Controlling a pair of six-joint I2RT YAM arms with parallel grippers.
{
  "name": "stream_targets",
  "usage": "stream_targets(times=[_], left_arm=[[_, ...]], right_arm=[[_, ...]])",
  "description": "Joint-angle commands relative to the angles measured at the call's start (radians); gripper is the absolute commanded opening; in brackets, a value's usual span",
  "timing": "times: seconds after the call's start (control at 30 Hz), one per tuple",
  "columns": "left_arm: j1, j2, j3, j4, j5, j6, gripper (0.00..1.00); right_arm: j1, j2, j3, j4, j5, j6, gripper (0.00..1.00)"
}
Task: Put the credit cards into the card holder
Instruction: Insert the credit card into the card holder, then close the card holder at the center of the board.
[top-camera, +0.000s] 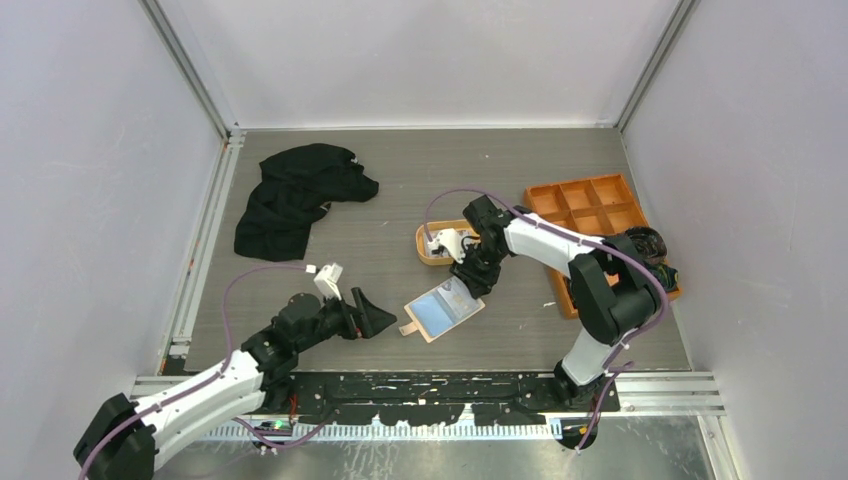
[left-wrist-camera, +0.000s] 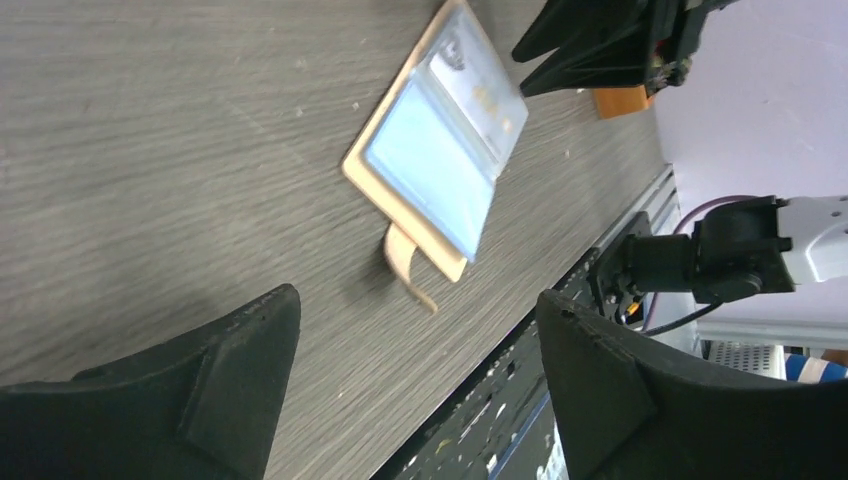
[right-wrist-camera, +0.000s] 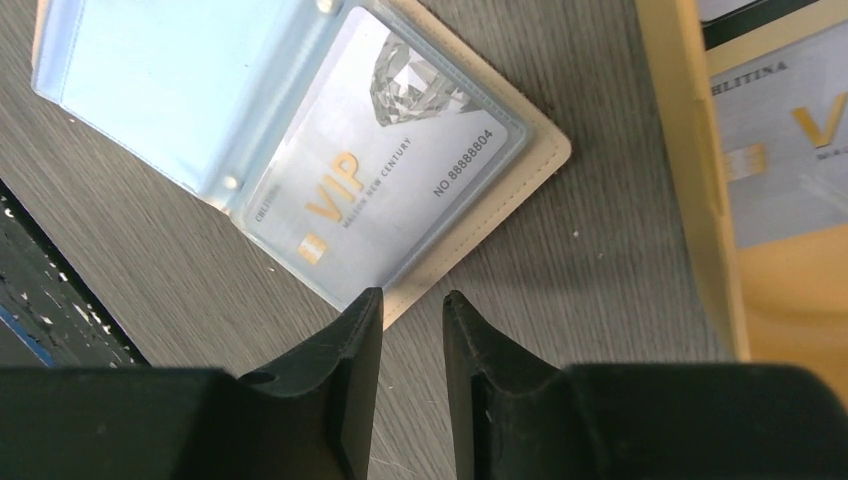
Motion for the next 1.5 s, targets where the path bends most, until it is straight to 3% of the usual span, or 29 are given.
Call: stream_targets(times=[0.0, 0.17, 0.5, 0.8, 0.93, 1.13, 1.23, 1.27, 1.47], left_arm=[[0.003, -0.072, 0.044, -0.181, -0.035, -0.021, 0.84], [-0.014, -0.042, 0.059, -0.267, -0.003, -0.096, 0.68], [-0.31, 0.157, 0.164, -0.276, -0.357, -0.159, 0.66], [-0.327, 0.374, 0.234, -0.135, -0.45, -0.19, 0.65], [-0.327, 0.451, 0.266, -0.083, -0.445, -0.187, 0.49], [-0.328, 0.544, 0.303, -0.037, -0.383, -0.184, 0.38], [-0.328, 0.554, 0.322, -0.047, -0.364, -0.17, 0.07], [-0.327, 0.548, 0.33, -0.057, -0.366, -0.162, 0.01], [-0.324, 0.457, 0.445, -0.156, -0.388, -0.056, 0.0]], right_arm=[[-0.003, 0.026, 0.044, -0.035, 0.021, 0.016, 0.35], [-0.002, 0.061, 0.054, -0.052, 0.016, 0.013, 0.35], [-0.001, 0.096, 0.064, -0.071, -0.004, 0.014, 0.34], [0.012, 0.108, 0.067, -0.078, -0.013, 0.013, 0.33], [0.024, 0.115, 0.069, -0.081, -0.015, 0.011, 0.32], [0.035, 0.124, 0.074, -0.092, -0.031, 0.013, 0.32], [0.039, 0.129, 0.079, -0.098, -0.047, 0.015, 0.31], [0.041, 0.13, 0.079, -0.1, -0.053, 0.016, 0.31], [0.056, 0.141, 0.094, -0.118, -0.127, 0.035, 0.3]])
